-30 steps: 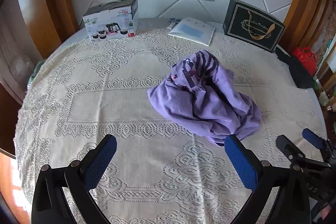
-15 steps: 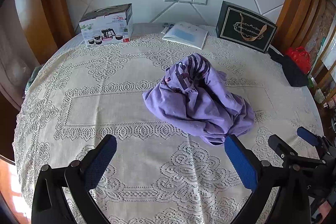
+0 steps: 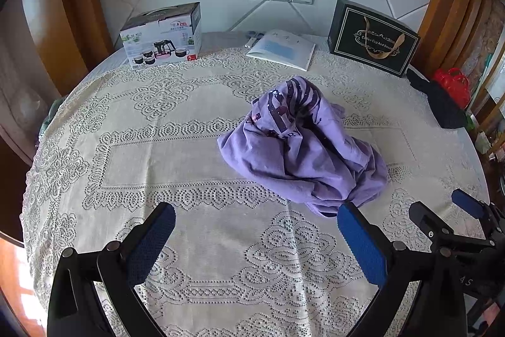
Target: Fold clothes
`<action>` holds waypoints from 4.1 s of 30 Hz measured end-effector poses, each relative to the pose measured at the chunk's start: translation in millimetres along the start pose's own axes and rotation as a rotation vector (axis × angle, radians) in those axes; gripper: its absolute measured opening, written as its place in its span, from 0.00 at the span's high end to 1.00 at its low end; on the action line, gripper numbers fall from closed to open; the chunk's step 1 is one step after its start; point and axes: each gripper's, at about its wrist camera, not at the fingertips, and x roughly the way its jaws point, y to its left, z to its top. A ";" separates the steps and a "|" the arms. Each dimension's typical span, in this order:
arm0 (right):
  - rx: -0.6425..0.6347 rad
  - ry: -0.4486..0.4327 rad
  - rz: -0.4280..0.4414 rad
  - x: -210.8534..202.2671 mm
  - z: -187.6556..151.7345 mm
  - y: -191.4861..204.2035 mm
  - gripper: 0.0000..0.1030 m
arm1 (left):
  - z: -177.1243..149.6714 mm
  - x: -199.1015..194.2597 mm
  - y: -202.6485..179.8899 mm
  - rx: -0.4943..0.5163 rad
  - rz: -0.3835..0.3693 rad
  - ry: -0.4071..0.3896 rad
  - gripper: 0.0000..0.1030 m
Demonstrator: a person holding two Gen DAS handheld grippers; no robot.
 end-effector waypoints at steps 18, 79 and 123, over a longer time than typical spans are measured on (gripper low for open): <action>0.028 0.117 -0.009 45.4 6.7 -19.8 0.00 | 14.6 63.2 13.6 -0.011 0.023 0.079 0.00; 0.206 0.083 0.004 -2.4 16.4 -126.4 0.42 | 52.9 53.4 -37.7 0.093 -0.417 0.208 0.00; 0.195 -0.410 -0.026 -94.9 166.6 -143.7 0.94 | 178.9 -14.9 127.6 -0.037 -0.147 -0.102 0.80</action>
